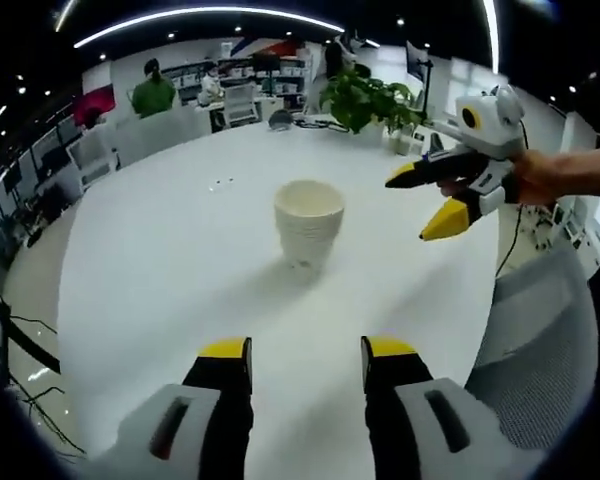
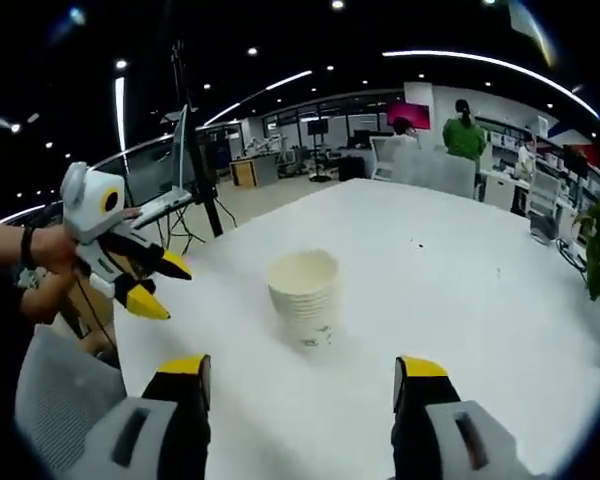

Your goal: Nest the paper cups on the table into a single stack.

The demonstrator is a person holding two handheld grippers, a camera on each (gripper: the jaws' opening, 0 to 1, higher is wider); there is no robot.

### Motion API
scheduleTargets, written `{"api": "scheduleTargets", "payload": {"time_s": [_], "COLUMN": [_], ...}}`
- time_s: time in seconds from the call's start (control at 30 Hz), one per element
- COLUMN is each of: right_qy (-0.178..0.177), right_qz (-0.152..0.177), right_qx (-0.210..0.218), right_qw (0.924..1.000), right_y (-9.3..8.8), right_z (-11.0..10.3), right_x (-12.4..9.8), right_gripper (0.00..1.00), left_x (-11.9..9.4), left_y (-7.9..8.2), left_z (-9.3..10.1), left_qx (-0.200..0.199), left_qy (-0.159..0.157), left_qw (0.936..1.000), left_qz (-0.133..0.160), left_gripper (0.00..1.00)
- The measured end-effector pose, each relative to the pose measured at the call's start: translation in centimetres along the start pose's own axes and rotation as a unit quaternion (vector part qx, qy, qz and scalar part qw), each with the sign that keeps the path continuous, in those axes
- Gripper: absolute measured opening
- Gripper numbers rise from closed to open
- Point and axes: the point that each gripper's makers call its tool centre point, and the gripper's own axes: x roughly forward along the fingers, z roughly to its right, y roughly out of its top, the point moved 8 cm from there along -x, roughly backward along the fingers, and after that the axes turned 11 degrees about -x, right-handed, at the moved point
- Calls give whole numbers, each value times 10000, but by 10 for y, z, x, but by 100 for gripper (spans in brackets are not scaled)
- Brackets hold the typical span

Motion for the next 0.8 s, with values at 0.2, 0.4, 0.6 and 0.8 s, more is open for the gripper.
{"api": "scheduleTargets", "payload": {"time_s": [0.2,0.4,0.6,0.8], "right_qy": [-236,-352,-422,-465], "right_qz": [-1,18,32,-76], "right_qx": [67,96,178,250], "right_qw": [9997,9993,9989,9986], "right_y": [-16,-19,-24,-33], "right_z": [-9,-13,-22,-30], "right_x": [-15,-30,-38,-43], "right_gripper": [74,75,75,75], "left_x": [-8,-12,-15,-13], "left_y": [-12,-17,-20,-25], "left_z": [13,18,20,31], "left_qx": [-87,-249,-28,68], "left_qy": [94,171,449,440], "left_qw": [9998,9989,9979,9978], "left_qz": [178,364,465,501], "left_gripper": [43,43,46,46]}}
